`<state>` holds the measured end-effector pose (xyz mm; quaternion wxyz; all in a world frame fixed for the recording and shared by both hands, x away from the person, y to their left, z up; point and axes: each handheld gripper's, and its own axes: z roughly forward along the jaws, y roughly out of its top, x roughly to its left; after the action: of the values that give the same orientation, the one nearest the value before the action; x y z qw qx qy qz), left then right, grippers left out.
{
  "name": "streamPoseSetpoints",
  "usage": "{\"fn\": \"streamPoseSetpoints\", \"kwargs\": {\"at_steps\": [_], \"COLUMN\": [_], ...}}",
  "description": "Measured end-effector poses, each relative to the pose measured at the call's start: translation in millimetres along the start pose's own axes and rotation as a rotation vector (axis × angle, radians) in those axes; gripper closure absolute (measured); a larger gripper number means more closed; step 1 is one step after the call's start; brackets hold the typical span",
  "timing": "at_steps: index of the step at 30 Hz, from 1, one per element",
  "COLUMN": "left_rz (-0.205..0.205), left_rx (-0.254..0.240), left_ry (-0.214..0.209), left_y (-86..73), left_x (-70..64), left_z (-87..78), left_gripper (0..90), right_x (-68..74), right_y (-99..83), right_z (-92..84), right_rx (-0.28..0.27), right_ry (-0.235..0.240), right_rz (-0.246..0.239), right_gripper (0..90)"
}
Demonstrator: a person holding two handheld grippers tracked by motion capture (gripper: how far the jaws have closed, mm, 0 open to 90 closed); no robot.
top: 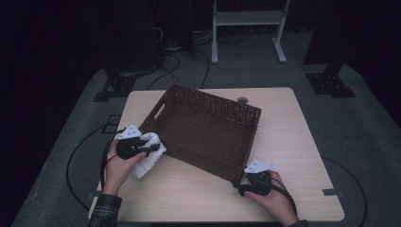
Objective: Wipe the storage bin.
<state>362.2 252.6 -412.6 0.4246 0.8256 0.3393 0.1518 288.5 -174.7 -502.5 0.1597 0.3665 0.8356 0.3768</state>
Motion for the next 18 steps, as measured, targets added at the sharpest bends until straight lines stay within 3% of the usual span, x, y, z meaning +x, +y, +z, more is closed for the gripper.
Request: {"fn": "streamPoseSetpoints", "kwargs": {"at_steps": [18], "left_rz": [0.026], "left_rx": [0.137], "left_ry": [-0.001], "left_y": [-15.8], "left_x": [-2.1], "left_z": [37.1], "left_gripper": [68.7], "right_x": [0.1], "right_y": [0.0], "right_z": [0.0], "right_rx": [0.0], "right_ry": [0.0], "right_rz": [0.0], "right_gripper": [25.2]}}
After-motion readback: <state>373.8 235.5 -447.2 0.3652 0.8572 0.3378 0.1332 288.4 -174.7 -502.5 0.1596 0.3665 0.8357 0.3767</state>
